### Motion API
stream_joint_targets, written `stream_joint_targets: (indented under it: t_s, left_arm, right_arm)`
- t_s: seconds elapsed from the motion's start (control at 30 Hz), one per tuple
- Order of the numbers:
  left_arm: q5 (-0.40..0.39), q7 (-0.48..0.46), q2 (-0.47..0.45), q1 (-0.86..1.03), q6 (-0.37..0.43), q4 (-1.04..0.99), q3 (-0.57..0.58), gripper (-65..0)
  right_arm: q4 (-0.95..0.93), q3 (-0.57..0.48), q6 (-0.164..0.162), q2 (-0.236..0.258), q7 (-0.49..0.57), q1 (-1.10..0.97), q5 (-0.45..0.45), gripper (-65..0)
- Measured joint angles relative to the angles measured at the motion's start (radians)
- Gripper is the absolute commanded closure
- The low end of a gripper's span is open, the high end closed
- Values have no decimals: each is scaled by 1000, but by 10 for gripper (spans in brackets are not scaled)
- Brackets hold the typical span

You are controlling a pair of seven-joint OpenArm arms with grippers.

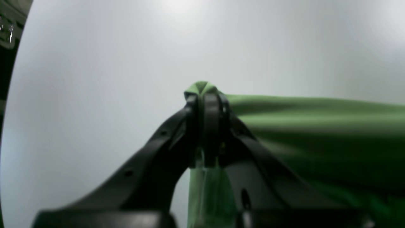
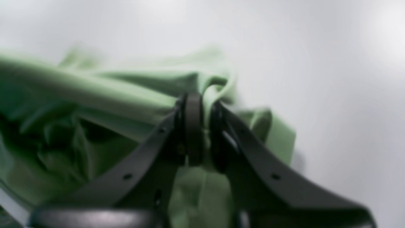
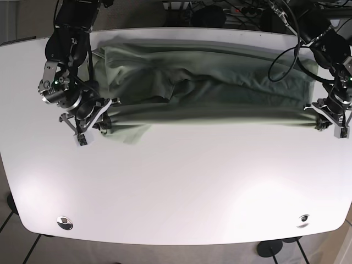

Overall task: Fold the T-shirt properly
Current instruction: 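Grasp the shirt's hem with both grippers and fold it over toward the collar, then tuck the sleeve end under the fold with the right gripper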

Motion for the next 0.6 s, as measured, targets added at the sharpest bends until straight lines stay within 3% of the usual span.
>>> stream_joint_targets:
  t_s: [0.3,0.37,0.4,0.47,0.5,0.57,0.6]
  left_arm:
    - [-8,-2,-1,174,-3,7,-38,0]
    - [-4,-1,-1,211,-3,7,-37,0]
    - [-3,-1,-1,222,-3,7,-34,-3]
    - [0,-1,-4,236,-3,7,-31,-85]
    - [1,-1,-11,238,-1,6,-31,-192]
    - [6,-2,-22,237,5,7,-31,-360]
    - [6,-2,-21,237,5,10,-31,-379]
  right_arm:
    - [48,18,3,-3,5,-233,7,-22]
    - [48,19,3,-3,6,-274,7,-67]
    - [48,19,2,-3,6,-287,7,-122]
    - [48,20,0,-3,5,-311,-1,-271]
    - [55,21,0,-3,5,-320,0,-365]
    - [79,54,0,-3,21,-322,93,-466]
    - [85,68,0,0,29,-318,130,-484]
